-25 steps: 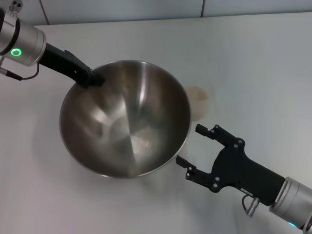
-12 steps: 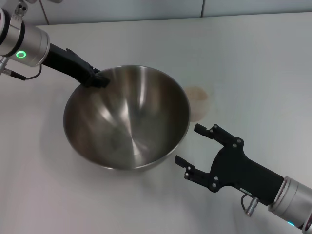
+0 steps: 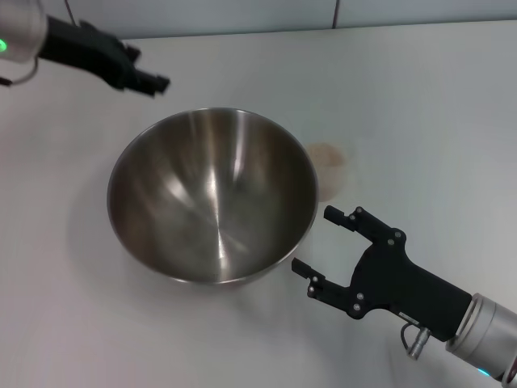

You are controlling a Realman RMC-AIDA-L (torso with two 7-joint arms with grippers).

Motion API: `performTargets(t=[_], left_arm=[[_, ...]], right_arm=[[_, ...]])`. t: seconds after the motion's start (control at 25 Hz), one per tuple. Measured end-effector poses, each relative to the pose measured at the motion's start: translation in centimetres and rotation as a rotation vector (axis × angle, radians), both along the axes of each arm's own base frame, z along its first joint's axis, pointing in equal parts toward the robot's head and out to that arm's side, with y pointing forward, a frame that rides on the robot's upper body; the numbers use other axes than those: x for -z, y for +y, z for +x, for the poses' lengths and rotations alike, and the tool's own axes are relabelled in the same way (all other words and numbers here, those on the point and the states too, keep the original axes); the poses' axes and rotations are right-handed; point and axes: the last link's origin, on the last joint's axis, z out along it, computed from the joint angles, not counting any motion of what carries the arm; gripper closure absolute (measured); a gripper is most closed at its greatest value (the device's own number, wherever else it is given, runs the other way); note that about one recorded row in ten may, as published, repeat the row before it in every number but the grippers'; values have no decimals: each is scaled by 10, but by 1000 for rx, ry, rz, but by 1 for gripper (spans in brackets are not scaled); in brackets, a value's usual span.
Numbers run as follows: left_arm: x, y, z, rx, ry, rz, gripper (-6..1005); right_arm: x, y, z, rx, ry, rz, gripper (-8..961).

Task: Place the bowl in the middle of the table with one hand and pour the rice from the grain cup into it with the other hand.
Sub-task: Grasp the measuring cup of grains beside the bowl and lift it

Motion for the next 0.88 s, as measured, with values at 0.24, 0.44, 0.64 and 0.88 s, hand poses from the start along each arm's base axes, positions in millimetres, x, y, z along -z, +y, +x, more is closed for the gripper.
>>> performTargets(t=[0.24, 0.44, 0.64, 0.88], left_arm=[[-53, -21, 11, 168, -75, 224, 268], [-81, -59, 7, 340, -169, 365, 199], [-91, -108, -22, 447, -331, 442, 198], [-54, -166, -83, 528, -491, 430, 202]], right_arm=[[0, 0, 0, 3, 2, 1, 170], [0, -2, 1, 12, 3, 2, 170], [0, -2, 2, 15, 3, 5, 171], [-1, -2, 2, 16, 3, 6, 171]])
